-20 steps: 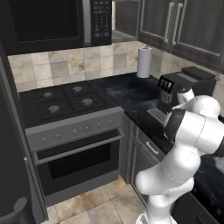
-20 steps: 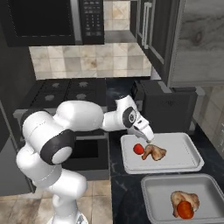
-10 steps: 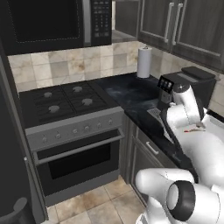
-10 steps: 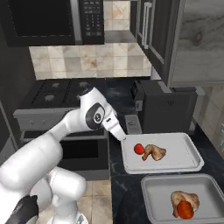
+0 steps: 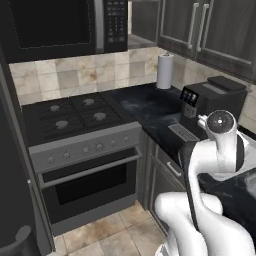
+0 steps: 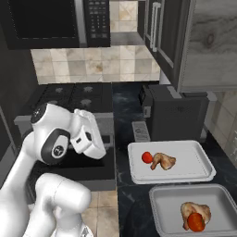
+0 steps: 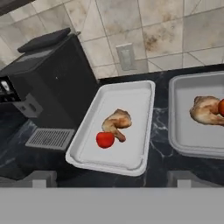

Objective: Place one tomato and one chicken drumstick in each tupperware on the nearby counter, to pack two identical lunches.

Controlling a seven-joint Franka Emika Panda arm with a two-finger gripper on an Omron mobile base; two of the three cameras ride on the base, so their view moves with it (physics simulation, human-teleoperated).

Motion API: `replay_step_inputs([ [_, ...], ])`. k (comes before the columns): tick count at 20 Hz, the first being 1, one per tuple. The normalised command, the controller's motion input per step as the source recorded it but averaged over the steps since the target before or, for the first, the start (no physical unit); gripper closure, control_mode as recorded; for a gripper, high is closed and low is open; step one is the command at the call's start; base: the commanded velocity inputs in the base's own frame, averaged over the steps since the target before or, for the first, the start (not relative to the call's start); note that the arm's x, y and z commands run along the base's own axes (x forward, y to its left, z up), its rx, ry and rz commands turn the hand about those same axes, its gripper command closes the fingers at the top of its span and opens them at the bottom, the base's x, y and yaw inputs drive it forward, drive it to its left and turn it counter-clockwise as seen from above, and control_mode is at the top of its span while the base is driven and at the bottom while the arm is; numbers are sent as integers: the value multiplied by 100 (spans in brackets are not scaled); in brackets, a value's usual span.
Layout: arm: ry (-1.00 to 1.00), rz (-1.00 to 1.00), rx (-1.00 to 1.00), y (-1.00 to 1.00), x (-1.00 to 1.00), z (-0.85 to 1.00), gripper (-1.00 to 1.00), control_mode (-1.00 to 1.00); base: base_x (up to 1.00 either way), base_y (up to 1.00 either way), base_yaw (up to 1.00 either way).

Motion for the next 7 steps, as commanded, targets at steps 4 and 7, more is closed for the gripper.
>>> replay_step_inputs([
  [4, -11, 2, 0, 23, -86, 100, -100, -100, 0, 0, 0],
  [7, -1, 0, 1, 25, -79, 96, -100, -100, 0, 0, 0],
])
